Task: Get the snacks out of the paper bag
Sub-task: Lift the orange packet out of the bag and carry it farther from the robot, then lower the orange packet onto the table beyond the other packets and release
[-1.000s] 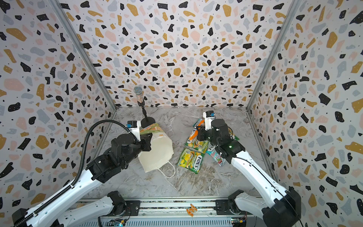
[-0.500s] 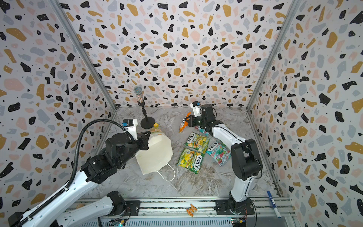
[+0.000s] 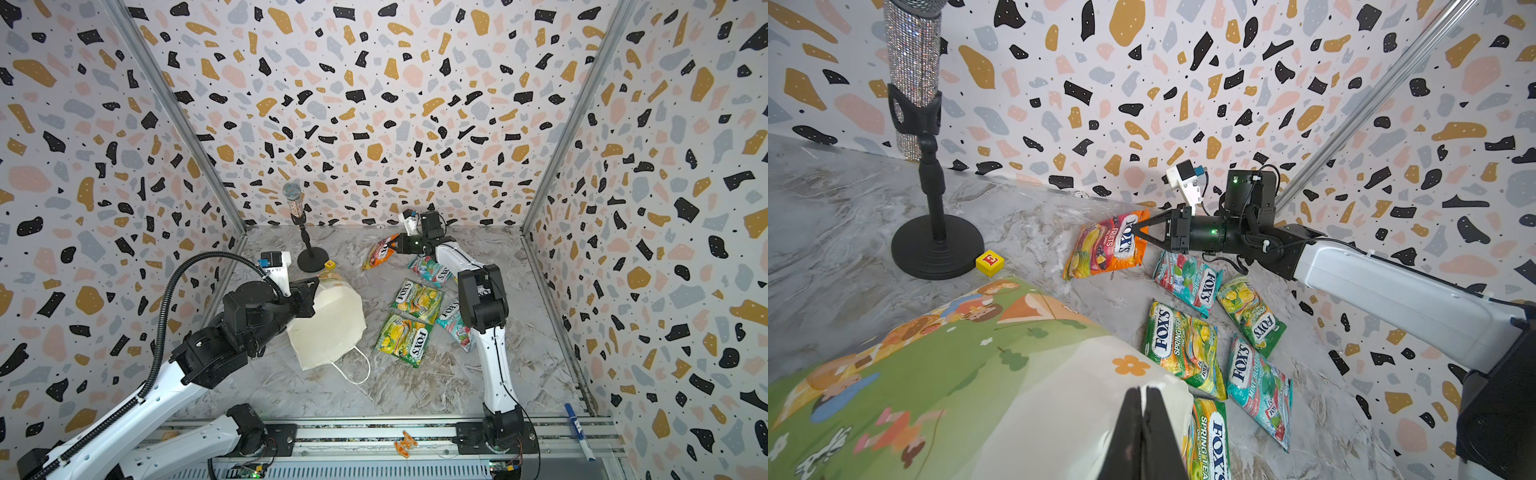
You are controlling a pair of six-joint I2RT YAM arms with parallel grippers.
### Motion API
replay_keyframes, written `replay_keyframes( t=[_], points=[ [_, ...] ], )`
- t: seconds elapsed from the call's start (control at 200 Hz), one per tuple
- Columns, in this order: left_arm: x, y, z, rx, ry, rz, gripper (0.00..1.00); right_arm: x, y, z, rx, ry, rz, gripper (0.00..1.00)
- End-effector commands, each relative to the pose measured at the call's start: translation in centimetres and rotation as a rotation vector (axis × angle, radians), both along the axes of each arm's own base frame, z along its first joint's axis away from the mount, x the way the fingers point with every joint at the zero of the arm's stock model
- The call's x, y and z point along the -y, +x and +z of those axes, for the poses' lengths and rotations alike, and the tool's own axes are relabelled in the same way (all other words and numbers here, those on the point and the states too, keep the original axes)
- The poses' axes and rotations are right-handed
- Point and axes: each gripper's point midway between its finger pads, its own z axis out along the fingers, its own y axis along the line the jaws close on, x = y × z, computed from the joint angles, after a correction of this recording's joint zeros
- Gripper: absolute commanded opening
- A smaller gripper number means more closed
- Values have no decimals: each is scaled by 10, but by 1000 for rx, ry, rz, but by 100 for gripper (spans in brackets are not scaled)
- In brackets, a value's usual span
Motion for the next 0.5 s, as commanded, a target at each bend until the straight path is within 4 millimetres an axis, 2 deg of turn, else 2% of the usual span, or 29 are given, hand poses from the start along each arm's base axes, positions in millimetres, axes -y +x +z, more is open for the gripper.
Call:
replay_keyframes(
  t=[0.0, 0.12, 0.305, 0.385, 0.496],
  points=[
    [1, -3, 25, 49, -55, -10, 0, 3, 3, 23, 42, -33, -2, 0],
    [3, -3, 24, 45, -57, -18, 0, 12, 7, 0, 14, -103, -28, 0],
    [4, -3, 24, 46, -67, -24, 0, 19, 10, -22, -15, -170, -40, 0],
    [5, -3, 24, 45, -70, -25, 0, 22, 11, -28, -21, -192, -54, 7],
    [5, -3, 24, 46, -73, -30, 0, 26, 14, -29, -19, -219, -74, 24]
  ],
)
